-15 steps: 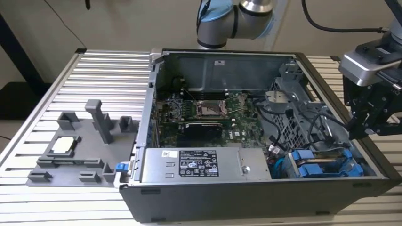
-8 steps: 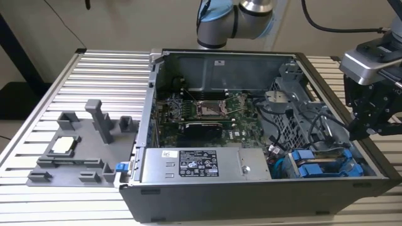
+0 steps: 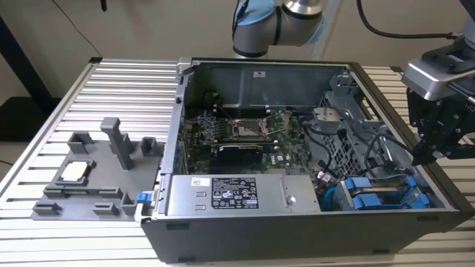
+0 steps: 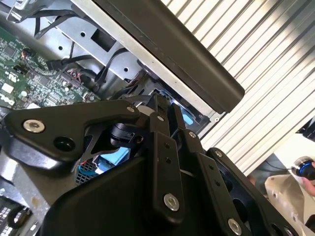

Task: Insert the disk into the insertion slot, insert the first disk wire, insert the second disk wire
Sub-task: 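Insert the first disk wire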

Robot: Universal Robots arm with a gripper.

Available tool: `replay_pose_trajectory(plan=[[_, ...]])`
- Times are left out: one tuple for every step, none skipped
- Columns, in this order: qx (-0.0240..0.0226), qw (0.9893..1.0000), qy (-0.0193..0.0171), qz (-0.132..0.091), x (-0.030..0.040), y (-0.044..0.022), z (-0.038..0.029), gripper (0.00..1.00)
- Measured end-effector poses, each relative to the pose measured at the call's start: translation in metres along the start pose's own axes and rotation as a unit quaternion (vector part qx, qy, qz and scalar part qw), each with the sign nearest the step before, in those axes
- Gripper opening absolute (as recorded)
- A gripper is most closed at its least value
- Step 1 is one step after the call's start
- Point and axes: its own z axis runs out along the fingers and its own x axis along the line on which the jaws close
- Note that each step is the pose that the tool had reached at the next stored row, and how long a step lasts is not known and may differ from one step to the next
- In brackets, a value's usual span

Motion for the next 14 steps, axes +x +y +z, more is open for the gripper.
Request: replay_pose_trajectory(plan=[[-0.0064, 1.0, -0.0019, 0.0, 0.001, 0.0002, 0.0003, 0.19], [-0.0151, 0.9999, -0.0034, 0.0, 0.0013, 0.0003, 0.0002, 0.19], [-0.024, 0.9997, -0.0051, 0.0, 0.0015, 0.0002, 0.0002, 0.19], [-0.0326, 0.9994, -0.0072, 0.0, 0.0017, 0.0, 0.0002, 0.19], [-0.0402, 0.9991, -0.0098, 0.0, 0.0019, -0.0009, 0.0005, 0.19], [-0.0456, 0.9989, -0.0122, 0.0, 0.0023, -0.002, 0.0007, 0.19], [-0.0505, 0.9986, -0.0146, 0.0, 0.0026, -0.0031, 0.0011, 0.19], [-0.0545, 0.9984, -0.0167, 0.0, 0.0029, -0.0041, 0.0015, 0.19], [-0.0572, 0.9982, -0.0185, 0.0, 0.0033, -0.0045, 0.0021, 0.19], [-0.0582, 0.9981, -0.0192, 0.001, 0.0038, -0.0043, 0.003, 0.19], [-0.0585, 0.9981, -0.0193, 0.006, 0.0046, -0.0037, 0.0052, 0.19], [-0.0588, 0.998, -0.0187, 0.011, 0.0049, -0.0036, 0.0061, 0.19], [-0.059, 0.998, -0.0181, 0.017, 0.0049, -0.0034, 0.0072, 0.19], [-0.0592, 0.9978, -0.0174, 0.023, 0.0048, -0.0032, 0.0082, 0.19]])
